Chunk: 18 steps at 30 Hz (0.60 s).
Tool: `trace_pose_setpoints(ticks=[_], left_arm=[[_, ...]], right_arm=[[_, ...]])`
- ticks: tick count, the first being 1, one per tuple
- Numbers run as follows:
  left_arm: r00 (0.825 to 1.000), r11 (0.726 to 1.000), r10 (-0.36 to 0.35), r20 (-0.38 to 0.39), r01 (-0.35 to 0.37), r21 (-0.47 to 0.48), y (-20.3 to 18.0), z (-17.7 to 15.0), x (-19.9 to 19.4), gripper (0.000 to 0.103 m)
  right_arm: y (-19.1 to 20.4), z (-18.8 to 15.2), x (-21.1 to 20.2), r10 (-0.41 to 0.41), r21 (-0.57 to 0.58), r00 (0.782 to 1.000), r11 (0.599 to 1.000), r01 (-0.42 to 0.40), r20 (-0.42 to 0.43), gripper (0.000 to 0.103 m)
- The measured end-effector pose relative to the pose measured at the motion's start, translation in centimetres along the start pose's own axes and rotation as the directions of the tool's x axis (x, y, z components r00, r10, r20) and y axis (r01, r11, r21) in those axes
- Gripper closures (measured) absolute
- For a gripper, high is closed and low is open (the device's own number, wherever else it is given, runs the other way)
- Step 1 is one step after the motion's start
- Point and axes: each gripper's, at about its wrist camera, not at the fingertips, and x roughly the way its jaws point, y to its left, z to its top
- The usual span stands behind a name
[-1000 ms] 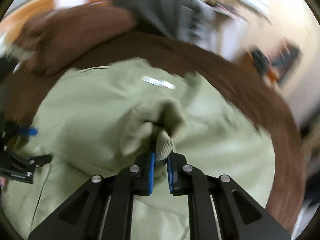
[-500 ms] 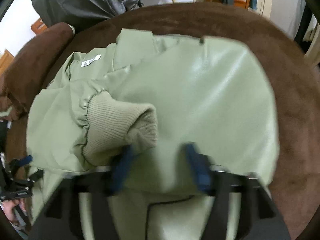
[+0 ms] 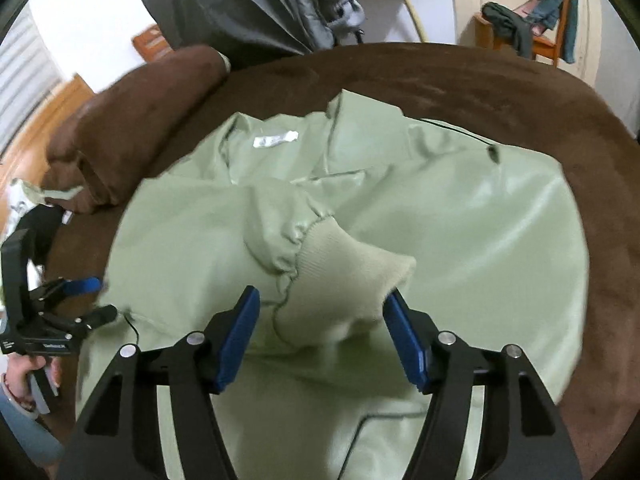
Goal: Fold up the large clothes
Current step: 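Lower the cuff onto the jacket and open the right gripper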
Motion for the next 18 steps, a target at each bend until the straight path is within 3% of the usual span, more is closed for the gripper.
trace_pose_setpoints(ticks=[3, 8, 16, 18], left_arm=[[1.0, 1.0, -0.009, 0.001, 0.009, 0.009, -0.4, 0.4, 0.3, 0.011], [1.0, 1.0, -0.021, 0.004, 0.021, 0.011, -1.0, 1.9, 0.9, 0.011], [1.0, 0.999, -0.018, -0.016, 0.018, 0.043, -2.7, 3.2, 2.7, 0.011], [0.999, 0.999, -0.017, -0.027, 0.018, 0.048, -2.9, 3.1, 3.2, 0.011]], right_arm=[[0.1, 0.4, 0.5, 0.06, -0.046, 0.998, 0.997, -0.059, 0.018, 0.038], [-0.4, 0.3, 2.9, 0.161, -0.077, 0.981, 0.982, -0.17, -0.112, 0.036], [-0.6, -3.1, 0.1, 0.26, -0.092, 0.939, 0.954, -0.286, -0.227, 0.036], [-0.3, -4.3, -0.7, 0.246, -0.115, 0.936, 0.953, -0.281, -0.25, 0.036]])
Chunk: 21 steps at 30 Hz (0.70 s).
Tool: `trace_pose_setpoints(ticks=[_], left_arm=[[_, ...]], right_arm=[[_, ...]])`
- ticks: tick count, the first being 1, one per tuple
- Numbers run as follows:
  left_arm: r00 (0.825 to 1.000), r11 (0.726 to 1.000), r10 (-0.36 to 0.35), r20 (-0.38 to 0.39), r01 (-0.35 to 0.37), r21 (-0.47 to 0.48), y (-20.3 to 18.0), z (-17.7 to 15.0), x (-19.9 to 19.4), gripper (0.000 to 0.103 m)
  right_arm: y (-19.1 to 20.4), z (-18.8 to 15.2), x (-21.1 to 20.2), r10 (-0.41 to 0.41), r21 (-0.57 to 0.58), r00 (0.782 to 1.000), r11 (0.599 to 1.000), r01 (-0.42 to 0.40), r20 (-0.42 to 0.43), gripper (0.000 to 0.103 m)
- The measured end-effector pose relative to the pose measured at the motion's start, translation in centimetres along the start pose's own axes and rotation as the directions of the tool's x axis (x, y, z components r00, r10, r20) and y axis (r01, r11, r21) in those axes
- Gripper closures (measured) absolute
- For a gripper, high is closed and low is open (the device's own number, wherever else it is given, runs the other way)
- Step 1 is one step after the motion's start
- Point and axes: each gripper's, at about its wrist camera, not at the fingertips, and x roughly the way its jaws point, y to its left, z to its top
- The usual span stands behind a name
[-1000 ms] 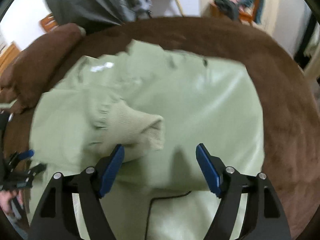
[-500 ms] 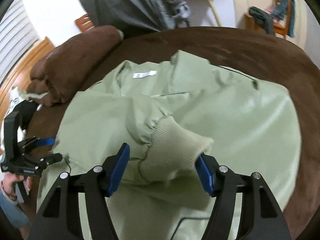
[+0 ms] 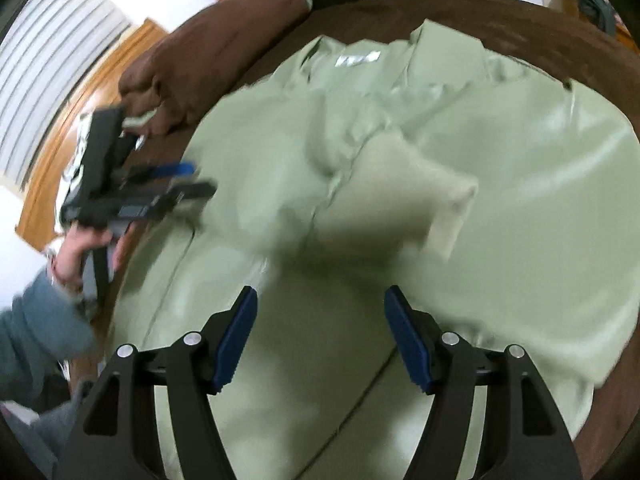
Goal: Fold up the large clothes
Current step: 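Lower the cuff onto the jacket and open the right gripper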
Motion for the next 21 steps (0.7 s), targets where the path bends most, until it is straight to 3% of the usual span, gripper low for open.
trace_pose_setpoints(ticks=[4, 7, 10, 17, 20, 21], left_arm=[[1.0, 1.0, 0.004, -0.022, -0.004, -0.001, -0.5, -0.4, 1.3, 0.011], [1.0, 1.0, 0.005, -0.031, -0.005, -0.005, -0.6, -0.7, 1.7, 0.011], [0.999, 1.0, 0.011, -0.034, -0.011, 0.001, -0.6, -0.7, 1.9, 0.011], [0.999, 1.0, 0.025, -0.042, -0.024, 0.016, -0.7, -0.5, 1.9, 0.011], [0.998, 0.999, 0.029, -0.047, -0.028, 0.018, -0.8, -0.4, 1.9, 0.011], [0.998, 0.999, 0.029, -0.049, -0.028, 0.019, -0.8, -0.5, 1.9, 0.011]], right_arm=[[0.7, -0.9, -1.5, -0.069, -0.004, 0.995, 0.998, 0.07, 0.068, 0.037], [0.3, -0.2, -1.8, -0.14, -0.012, 0.98, 0.99, 0.143, 0.145, 0.037], [-1.2, 0.9, -1.1, -0.129, -0.004, 0.976, 0.991, 0.132, 0.178, 0.037], [-1.5, 3.5, 0.7, -0.071, -0.075, 0.982, 0.994, 0.085, 0.173, 0.056], [-1.8, 3.6, 0.7, -0.042, -0.067, 0.988, 0.996, 0.053, 0.152, 0.078], [-2.1, 3.5, 0.6, -0.031, -0.057, 0.989, 0.998, 0.04, 0.147, 0.081]])
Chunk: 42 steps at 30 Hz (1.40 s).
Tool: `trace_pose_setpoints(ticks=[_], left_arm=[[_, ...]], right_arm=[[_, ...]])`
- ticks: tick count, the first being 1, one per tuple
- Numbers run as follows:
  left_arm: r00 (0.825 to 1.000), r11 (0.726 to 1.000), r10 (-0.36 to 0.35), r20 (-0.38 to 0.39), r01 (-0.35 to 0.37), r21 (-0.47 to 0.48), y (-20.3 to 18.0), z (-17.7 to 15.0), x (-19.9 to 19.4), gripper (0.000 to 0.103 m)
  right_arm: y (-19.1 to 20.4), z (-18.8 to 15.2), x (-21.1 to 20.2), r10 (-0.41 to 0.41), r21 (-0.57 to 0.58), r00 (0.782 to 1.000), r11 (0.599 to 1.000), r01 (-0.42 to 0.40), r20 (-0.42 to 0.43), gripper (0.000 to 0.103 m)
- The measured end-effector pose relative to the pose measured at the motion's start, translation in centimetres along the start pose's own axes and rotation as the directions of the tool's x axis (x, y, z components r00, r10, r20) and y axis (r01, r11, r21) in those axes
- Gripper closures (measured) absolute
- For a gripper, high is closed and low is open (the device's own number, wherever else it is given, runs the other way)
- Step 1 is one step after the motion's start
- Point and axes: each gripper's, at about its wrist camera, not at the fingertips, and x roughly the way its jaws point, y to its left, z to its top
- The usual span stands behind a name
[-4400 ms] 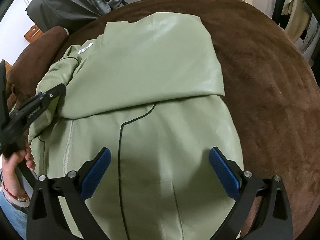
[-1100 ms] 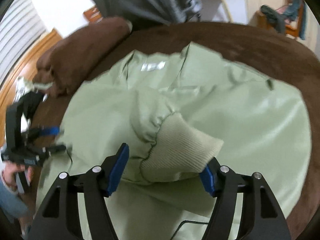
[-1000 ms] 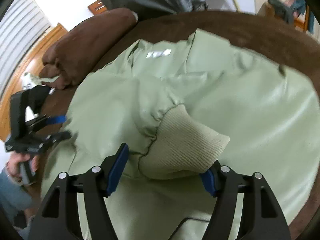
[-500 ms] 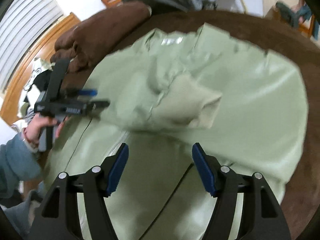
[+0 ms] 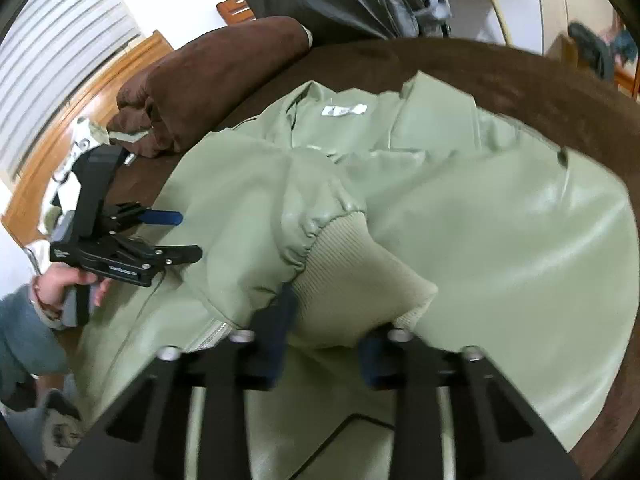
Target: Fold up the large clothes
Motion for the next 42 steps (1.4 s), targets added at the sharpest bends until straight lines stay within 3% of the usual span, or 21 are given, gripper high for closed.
trace_pose_setpoints(ticks=[7, 11, 16, 28, 31, 32, 33, 36, 42], left_arm=[[1.0, 1.0, 0.007, -0.01, -0.007, 0.021, -0.4, 0.3, 0.1, 0.011], [1.0, 1.0, 0.007, -0.006, -0.006, 0.018, -0.5, 0.3, 0.2, 0.011], [1.0, 1.0, -0.003, 0.001, 0.003, 0.022, -0.4, 0.0, 0.6, 0.01], [0.999, 1.0, -0.024, 0.038, 0.024, 0.007, 0.3, -0.9, -0.1, 0.009], [0.996, 1.0, -0.028, 0.082, 0.029, -0.003, 0.4, -1.6, -2.2, 0.006], [0.994, 1.0, -0.023, 0.11, 0.023, 0.002, 0.3, -1.8, -3.3, 0.007], [0.991, 1.0, -0.018, 0.129, 0.017, 0.006, 0.2, -2.0, -4.1, 0.007], [0.982, 1.0, -0.009, 0.191, 0.007, 0.01, 0.5, -3.4, -8.2, 0.006], [0.982, 1.0, 0.008, 0.188, -0.009, 0.0, 2.0, -9.0, -14.0, 0.006]], right_arm=[[0.1, -1.8, -2.0, 0.014, 0.006, 0.998, 1.0, -0.014, -0.055, 0.082], [-0.6, -3.0, -2.1, -0.018, 0.036, 0.997, 0.999, 0.021, -0.075, 0.085], [-1.3, -3.7, -0.9, -0.115, 0.064, 0.99, 0.991, 0.121, -0.079, 0.086], [-1.0, -3.7, -0.8, -0.168, 0.08, 0.983, 0.982, 0.174, -0.067, 0.086], [0.0, -3.4, -1.4, -0.2, 0.067, 0.979, 0.977, 0.202, -0.033, 0.061], [0.6, -3.3, -2.0, -0.202, 0.067, 0.979, 0.977, 0.202, -0.014, 0.043], [1.0, -3.2, -2.3, -0.206, 0.063, 0.979, 0.977, 0.205, 0.0, 0.034], [3.1, -3.3, -4.2, -0.198, 0.041, 0.98, 0.98, 0.197, 0.034, 0.029], [6.9, -7.4, -9.5, -0.2, 0.047, 0.978, 0.979, 0.197, 0.058, 0.02]])
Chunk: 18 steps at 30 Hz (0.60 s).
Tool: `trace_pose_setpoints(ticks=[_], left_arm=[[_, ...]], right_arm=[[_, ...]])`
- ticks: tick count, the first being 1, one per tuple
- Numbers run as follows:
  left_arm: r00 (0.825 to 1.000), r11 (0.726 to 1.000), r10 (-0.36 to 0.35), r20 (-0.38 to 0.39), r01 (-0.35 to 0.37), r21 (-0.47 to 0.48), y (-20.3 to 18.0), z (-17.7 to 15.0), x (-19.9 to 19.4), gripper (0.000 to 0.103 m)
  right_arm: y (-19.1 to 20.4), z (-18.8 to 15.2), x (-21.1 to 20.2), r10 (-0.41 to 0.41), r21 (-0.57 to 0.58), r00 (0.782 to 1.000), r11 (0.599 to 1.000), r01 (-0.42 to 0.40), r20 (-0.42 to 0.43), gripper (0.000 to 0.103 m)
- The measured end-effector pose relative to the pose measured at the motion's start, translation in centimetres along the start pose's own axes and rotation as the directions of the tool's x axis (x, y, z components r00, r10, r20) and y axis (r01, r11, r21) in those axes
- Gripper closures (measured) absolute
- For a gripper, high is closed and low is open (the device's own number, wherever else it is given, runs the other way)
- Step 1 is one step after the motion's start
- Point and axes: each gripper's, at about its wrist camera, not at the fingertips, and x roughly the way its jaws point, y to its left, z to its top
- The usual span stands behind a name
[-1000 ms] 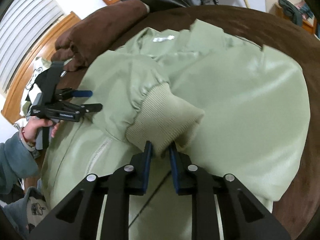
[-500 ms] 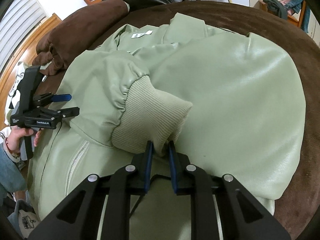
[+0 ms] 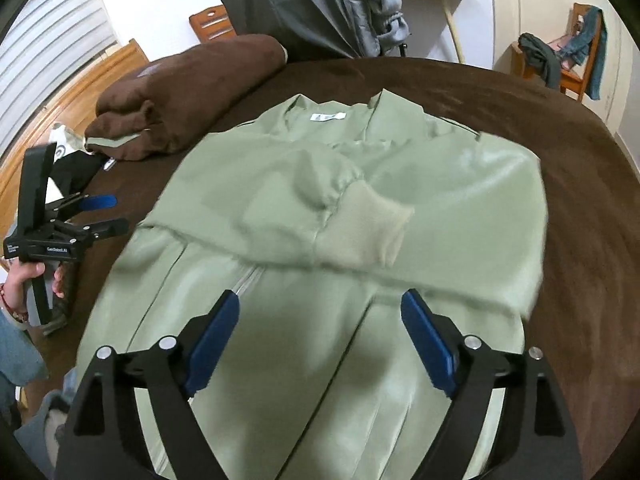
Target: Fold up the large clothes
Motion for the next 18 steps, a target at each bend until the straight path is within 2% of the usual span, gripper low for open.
trace_pose_setpoints(ticks=[4, 8, 12, 18], left_arm=[[0.999, 0.999, -0.001, -0.041, -0.001, -0.048, 1.5, -5.3, -2.7, 0.006], [0.995, 0.985, -0.046, -0.092, 0.03, -0.17, 3.5, -11.3, -4.7, 0.007], [0.988, 0.975, -0.049, -0.147, 0.016, -0.219, 4.1, -16.3, -4.7, 0.007], [0.978, 0.948, -0.078, -0.196, 0.012, -0.317, 4.4, -21.6, -3.3, 0.008]], right_arm=[[0.4, -4.5, -3.3, -0.02, 0.04, 1.0, 0.999, 0.021, -0.018, 0.019], [-0.5, -9.8, -5.9, -0.047, 0.136, 0.997, 0.989, 0.056, -0.063, 0.018], [-1.8, -14.7, -7.7, -0.059, 0.228, 0.993, 0.97, 0.081, -0.103, 0.018], [-3.4, -21.2, -7.9, -0.013, 0.347, 0.987, 0.935, 0.07, -0.163, 0.018]])
